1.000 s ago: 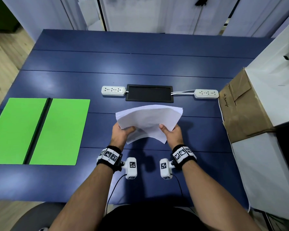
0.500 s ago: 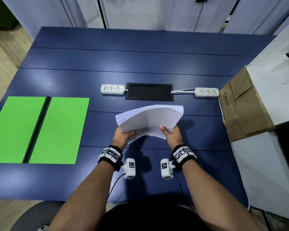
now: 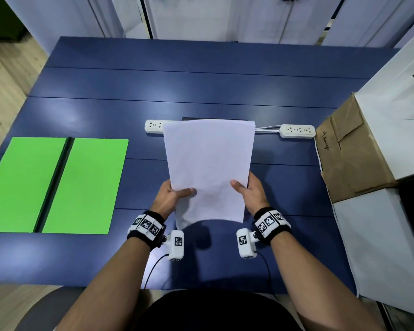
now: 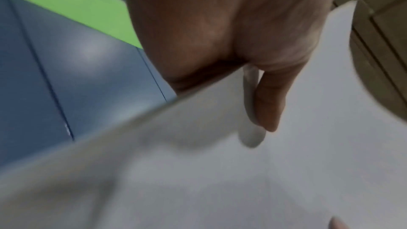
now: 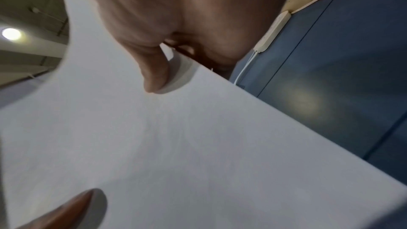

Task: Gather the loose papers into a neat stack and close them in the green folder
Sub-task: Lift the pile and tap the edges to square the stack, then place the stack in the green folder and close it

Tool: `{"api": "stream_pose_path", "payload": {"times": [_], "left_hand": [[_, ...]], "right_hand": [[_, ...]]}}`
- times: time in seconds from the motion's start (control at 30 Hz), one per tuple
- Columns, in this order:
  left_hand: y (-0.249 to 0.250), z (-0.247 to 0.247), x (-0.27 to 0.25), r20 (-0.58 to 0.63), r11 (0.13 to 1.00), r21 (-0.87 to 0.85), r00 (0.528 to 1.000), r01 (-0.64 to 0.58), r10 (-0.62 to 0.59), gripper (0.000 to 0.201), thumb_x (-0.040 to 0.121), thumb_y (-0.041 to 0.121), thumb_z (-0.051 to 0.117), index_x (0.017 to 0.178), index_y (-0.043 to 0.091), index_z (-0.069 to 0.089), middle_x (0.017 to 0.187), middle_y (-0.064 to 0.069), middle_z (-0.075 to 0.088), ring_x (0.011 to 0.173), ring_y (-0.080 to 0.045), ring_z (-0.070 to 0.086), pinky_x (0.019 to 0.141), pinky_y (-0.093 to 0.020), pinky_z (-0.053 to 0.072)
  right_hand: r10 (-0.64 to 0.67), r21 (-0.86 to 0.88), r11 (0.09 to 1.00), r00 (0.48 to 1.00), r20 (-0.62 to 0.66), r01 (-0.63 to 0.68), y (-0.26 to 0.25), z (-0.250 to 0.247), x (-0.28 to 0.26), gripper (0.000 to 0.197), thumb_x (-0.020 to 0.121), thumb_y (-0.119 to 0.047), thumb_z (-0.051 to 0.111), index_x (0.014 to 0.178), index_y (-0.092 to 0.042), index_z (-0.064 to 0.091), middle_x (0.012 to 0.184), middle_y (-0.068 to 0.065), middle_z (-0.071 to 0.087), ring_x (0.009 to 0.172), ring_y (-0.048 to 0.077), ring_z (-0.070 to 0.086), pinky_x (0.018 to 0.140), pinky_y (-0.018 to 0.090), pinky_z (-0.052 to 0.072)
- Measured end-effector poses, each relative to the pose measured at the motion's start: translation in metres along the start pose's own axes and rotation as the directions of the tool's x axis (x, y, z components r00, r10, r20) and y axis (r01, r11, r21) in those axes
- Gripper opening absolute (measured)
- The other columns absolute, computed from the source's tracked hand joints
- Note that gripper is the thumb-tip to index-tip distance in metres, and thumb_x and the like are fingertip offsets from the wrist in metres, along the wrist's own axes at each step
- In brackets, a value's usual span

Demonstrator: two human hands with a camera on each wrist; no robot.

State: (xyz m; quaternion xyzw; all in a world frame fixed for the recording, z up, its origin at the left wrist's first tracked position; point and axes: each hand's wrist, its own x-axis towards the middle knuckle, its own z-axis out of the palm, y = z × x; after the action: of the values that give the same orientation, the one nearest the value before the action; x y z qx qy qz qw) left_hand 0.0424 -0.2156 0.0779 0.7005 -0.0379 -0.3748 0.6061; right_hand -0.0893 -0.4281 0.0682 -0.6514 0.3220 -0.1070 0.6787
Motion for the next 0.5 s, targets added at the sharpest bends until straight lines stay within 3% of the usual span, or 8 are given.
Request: {"api": "stream_pose_path", "payload": {"times": [0.17,0.33,0.5], "left_hand": [[-0.018,-0.004,-0.022,-0.028,0.977,-0.213,0.999,0.027,-0.034,0.037,0.082,-0.009,0.071,0.119,-0.003,0.067,0.117,-0.019,0.075,0.107,-0.038,0.072,0.094,-0.047,0.056],[-0.032,-0.008,-0.032,-0.037,0.993,-0.103,0.998,0.056,-0.060,0.033,0.084,-0.006,0.071,0.116,0.003,0.070,0.112,-0.014,0.077,0.106,-0.036,0.073,0.096,-0.050,0.056],[-0.048,-0.012,-0.039,-0.046,0.995,-0.032,0.994,0.097,-0.099,0.028,0.088,-0.003,0.068,0.115,0.003,0.071,0.108,-0.013,0.078,0.102,-0.035,0.075,0.093,-0.049,0.058]], "right_hand": [[0.082,0.203,0.975,0.995,0.057,-0.092,-0.002,0.009,-0.028,0.039,0.094,-0.001,0.060,0.131,-0.014,0.060,0.122,0.001,0.072,0.113,0.017,0.068,0.096,0.030,0.054],[0.318,0.384,0.868,0.946,0.059,-0.316,0.024,0.019,-0.043,0.038,0.089,-0.001,0.066,0.127,-0.009,0.061,0.120,0.012,0.072,0.113,0.036,0.067,0.098,0.051,0.052],[0.350,0.279,0.887,0.930,0.111,-0.368,0.033,0.025,-0.054,0.031,0.088,-0.001,0.068,0.119,-0.007,0.067,0.116,0.012,0.073,0.110,0.034,0.069,0.097,0.047,0.054]]}}
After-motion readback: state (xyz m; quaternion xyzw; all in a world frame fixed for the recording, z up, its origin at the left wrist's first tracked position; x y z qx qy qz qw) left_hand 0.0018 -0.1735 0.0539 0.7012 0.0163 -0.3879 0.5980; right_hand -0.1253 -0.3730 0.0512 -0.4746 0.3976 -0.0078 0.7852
